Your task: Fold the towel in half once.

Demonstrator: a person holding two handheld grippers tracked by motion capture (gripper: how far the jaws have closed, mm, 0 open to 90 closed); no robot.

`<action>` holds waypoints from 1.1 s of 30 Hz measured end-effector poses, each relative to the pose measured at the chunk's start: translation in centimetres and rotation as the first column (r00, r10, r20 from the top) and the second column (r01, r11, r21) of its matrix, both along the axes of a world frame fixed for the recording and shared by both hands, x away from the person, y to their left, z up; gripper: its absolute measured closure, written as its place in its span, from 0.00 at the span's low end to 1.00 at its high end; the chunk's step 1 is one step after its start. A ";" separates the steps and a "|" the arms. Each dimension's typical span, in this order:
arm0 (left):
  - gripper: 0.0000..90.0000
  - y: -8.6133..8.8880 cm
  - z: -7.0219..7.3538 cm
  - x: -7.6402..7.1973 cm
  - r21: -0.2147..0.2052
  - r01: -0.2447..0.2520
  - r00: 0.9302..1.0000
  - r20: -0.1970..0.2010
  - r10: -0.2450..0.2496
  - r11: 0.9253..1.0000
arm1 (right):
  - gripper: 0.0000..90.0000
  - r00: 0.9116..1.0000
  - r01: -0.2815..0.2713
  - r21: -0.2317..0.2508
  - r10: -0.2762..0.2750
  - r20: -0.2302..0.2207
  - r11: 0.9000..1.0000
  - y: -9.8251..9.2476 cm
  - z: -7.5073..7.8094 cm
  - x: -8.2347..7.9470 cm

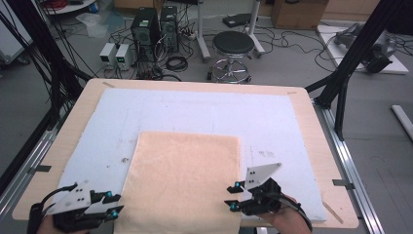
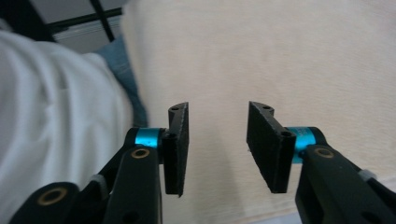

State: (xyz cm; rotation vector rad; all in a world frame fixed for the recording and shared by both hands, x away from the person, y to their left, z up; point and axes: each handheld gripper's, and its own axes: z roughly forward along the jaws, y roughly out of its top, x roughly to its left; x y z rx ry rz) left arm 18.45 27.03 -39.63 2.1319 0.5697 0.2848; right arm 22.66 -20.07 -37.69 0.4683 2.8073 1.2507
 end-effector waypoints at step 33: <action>0.53 -1.1 -5.0 17.1 -0.023 -0.329 0.937 -0.130 0.323 0.944 | 0.42 0.929 0.368 -0.056 -0.369 -0.020 0.928 -2.2 -6.2 15.2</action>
